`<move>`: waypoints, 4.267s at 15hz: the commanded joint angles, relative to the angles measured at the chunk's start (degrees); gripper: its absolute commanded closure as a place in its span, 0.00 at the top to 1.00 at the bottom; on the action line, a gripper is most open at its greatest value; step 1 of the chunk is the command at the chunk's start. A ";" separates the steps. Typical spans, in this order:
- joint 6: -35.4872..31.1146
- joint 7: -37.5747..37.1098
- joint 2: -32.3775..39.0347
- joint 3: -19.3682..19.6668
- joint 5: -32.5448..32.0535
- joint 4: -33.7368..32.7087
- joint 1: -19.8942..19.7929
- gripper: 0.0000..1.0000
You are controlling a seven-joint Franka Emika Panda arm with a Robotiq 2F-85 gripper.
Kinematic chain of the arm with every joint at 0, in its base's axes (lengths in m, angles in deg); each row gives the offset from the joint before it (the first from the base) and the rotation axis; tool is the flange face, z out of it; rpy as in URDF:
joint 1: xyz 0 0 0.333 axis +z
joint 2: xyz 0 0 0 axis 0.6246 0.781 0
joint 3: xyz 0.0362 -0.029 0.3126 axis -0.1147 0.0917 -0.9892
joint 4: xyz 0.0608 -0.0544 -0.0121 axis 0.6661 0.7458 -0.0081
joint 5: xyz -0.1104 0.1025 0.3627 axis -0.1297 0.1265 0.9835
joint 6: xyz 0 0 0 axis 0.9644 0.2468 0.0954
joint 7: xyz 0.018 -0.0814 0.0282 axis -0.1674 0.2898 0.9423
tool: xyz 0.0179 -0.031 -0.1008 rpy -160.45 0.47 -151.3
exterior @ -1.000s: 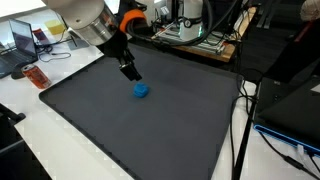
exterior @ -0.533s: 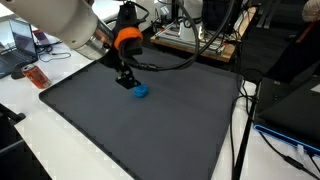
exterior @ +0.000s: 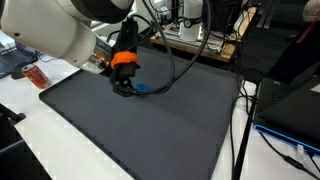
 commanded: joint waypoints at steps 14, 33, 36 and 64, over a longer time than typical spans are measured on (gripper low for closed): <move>-1.79 -0.16 0.72 -0.04 -0.41 -1.07 0.44 1.00; -24.31 1.96 -20.61 0.72 1.26 35.78 -0.02 1.00; -29.80 1.56 -24.70 0.82 1.80 43.26 -0.21 1.00; -91.26 15.23 -61.85 -0.71 15.83 109.86 -3.64 1.00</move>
